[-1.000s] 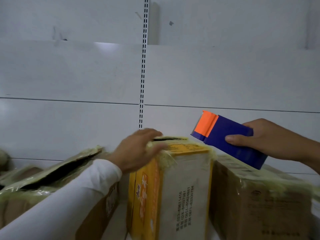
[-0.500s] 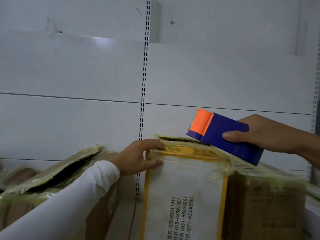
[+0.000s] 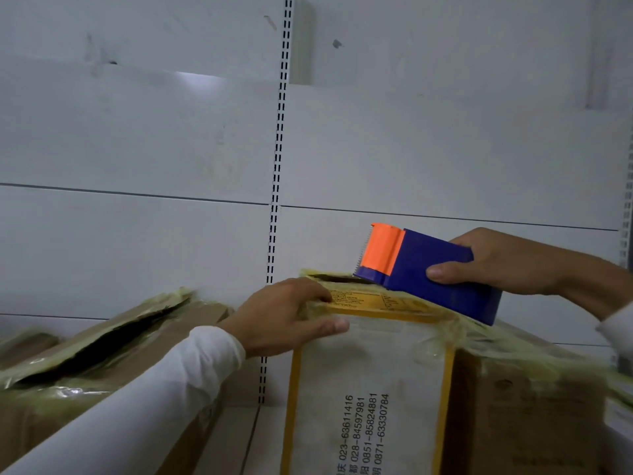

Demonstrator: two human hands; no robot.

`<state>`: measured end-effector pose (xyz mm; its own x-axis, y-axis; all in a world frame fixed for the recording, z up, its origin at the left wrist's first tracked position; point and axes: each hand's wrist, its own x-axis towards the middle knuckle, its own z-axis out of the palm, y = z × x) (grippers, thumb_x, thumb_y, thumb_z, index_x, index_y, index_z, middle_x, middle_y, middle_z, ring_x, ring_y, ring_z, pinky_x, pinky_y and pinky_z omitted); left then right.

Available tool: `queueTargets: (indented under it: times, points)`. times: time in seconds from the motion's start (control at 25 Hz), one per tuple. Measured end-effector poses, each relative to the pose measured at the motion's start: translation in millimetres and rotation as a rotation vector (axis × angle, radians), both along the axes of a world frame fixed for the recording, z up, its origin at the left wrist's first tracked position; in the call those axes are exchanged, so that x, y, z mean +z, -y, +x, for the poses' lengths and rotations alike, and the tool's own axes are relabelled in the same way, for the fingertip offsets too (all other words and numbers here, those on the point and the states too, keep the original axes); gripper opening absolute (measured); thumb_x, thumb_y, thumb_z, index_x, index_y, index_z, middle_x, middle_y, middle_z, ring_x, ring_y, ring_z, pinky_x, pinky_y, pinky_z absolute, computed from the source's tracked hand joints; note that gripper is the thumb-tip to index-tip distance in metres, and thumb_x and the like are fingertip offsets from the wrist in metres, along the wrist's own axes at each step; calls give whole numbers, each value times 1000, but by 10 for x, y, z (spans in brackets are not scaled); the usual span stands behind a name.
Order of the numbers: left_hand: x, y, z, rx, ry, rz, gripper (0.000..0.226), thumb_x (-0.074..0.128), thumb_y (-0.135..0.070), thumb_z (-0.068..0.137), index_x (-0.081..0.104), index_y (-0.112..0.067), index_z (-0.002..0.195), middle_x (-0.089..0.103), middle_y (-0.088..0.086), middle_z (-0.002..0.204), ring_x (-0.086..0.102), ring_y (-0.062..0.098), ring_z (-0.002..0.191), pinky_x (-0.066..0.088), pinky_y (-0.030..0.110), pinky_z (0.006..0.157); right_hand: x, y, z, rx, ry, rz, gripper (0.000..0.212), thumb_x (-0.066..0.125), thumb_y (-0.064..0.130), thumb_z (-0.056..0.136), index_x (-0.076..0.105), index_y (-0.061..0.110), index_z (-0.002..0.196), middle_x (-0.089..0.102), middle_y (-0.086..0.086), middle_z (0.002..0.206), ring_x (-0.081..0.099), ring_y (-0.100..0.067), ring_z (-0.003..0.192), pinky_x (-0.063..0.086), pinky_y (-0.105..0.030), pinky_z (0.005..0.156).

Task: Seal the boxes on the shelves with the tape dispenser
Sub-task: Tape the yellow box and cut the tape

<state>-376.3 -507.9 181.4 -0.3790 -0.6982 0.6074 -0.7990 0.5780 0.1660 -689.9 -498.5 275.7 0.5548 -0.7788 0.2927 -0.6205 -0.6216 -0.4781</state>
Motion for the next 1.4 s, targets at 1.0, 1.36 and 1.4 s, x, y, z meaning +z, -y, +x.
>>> queueTargets:
  times: [1.0,1.36,1.4]
  points:
    - [536,253,148,-235,-608,80,17,52,-9,95,64,-2,86,64,4,70,58,16,62,51,27,64,183,614,99,196,-146,42,51,69,72,69,74,26,91,78,-2,93,75,-19,81,56,-20,67]
    - [544,652,362,18,-760,370,17,55,-6,90,66,6,82,61,9,65,54,19,55,49,26,55,479,940,-168,-157,-237,215,66,76,74,59,76,15,88,75,-17,89,72,-28,73,54,-24,61]
    - [567,688,365,41,-769,388,18,55,-6,89,66,5,81,60,9,64,53,19,54,48,26,54,493,953,-129,-154,-233,242,65,77,71,60,76,13,88,75,-18,89,71,-27,71,53,-25,60]
